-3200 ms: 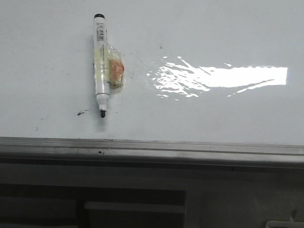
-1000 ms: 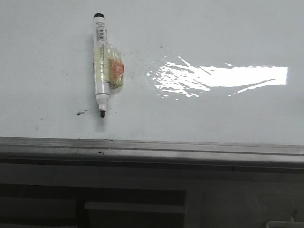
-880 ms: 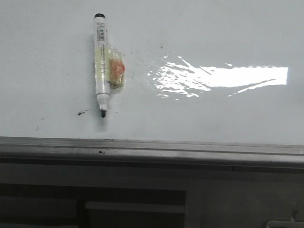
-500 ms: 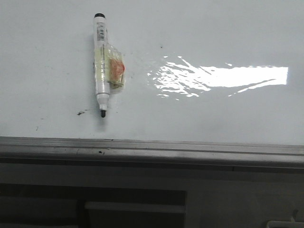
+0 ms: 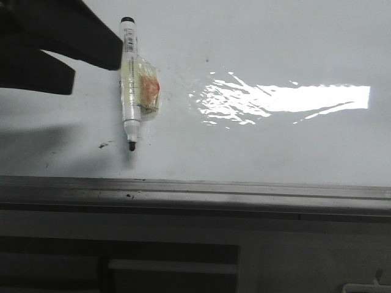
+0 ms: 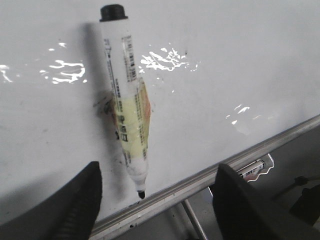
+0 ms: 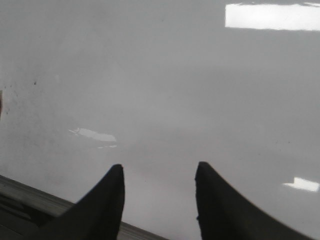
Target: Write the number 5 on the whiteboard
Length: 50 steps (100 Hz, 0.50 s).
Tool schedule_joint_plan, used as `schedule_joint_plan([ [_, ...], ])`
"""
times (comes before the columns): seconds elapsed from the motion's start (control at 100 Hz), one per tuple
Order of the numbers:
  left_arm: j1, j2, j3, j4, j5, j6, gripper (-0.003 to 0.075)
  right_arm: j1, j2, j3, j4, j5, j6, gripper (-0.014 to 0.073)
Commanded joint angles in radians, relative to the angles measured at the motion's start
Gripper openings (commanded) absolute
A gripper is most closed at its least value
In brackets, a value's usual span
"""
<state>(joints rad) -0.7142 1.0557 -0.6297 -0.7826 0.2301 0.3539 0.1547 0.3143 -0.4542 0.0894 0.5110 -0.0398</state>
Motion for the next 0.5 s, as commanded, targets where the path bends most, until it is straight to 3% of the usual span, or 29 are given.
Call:
schedule_joint_plan([
  [0.0,-0.035,0.046,-0.043,-0.035,-0.092,0.000,0.0442,-0.001,0.016,-0.037,0.004,-0.080,-0.015,0.0297],
  [0.3,-0.042,0.172,-0.056,-0.074,-0.156,0.000,0.0432,-0.001,0.016,-0.037,0.010,-0.080,-0.015,0.0296],
  [0.42,-0.040,0.200,-0.056,-0.099,-0.188,0.000,0.0334,-0.001,0.016,-0.037,0.014,-0.082,-0.015,0.0296],
  [0.49,-0.040,0.212,-0.056,-0.113,-0.199,0.000,0.0225,-0.001,0.016,-0.037,0.014,-0.082,-0.015,0.0296],
])
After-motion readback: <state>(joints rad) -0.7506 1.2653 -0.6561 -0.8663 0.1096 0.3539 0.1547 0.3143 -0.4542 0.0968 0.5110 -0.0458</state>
